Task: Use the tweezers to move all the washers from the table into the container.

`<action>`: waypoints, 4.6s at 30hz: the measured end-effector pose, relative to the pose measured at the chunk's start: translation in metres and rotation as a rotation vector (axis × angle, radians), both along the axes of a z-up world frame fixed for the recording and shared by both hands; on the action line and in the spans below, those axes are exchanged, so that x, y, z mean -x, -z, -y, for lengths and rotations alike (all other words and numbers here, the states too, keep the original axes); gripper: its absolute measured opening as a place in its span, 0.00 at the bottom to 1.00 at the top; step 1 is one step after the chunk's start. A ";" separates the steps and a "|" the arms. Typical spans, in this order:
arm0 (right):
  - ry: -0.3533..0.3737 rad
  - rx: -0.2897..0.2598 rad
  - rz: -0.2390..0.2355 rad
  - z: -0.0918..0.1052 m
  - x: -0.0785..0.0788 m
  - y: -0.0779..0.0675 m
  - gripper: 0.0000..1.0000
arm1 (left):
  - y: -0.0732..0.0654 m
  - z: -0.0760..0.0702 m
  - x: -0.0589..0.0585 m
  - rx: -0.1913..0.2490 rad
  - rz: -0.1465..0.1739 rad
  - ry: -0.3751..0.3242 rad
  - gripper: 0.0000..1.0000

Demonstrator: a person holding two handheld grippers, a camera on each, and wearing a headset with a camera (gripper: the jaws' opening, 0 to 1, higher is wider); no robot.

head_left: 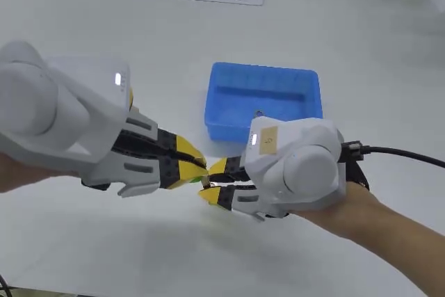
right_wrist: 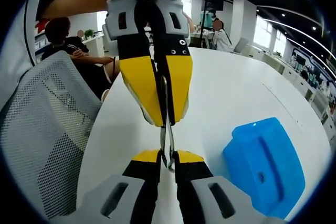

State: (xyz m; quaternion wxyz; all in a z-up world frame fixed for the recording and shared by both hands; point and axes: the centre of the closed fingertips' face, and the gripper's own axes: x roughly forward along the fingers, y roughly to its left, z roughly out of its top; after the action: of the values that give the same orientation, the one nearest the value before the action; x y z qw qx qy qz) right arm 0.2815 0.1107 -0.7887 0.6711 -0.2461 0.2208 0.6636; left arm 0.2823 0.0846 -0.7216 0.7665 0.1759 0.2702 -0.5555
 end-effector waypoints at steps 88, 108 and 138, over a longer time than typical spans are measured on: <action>0.112 -0.086 0.181 0.030 -0.078 -0.086 0.10 | -0.086 0.039 -0.061 0.007 0.194 0.080 0.07; 0.151 -0.053 0.120 0.034 -0.123 -0.047 0.10 | -0.044 0.035 -0.116 0.023 0.143 0.063 0.07; 0.177 -0.018 0.019 0.036 -0.134 -0.007 0.11 | -0.005 0.037 -0.132 0.034 0.043 0.014 0.08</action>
State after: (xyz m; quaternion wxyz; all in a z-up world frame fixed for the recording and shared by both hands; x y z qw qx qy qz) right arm 0.4151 0.0752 -0.7822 0.7314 -0.2258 0.2294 0.6012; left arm 0.4139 0.0472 -0.7171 0.7710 0.1768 0.2431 -0.5614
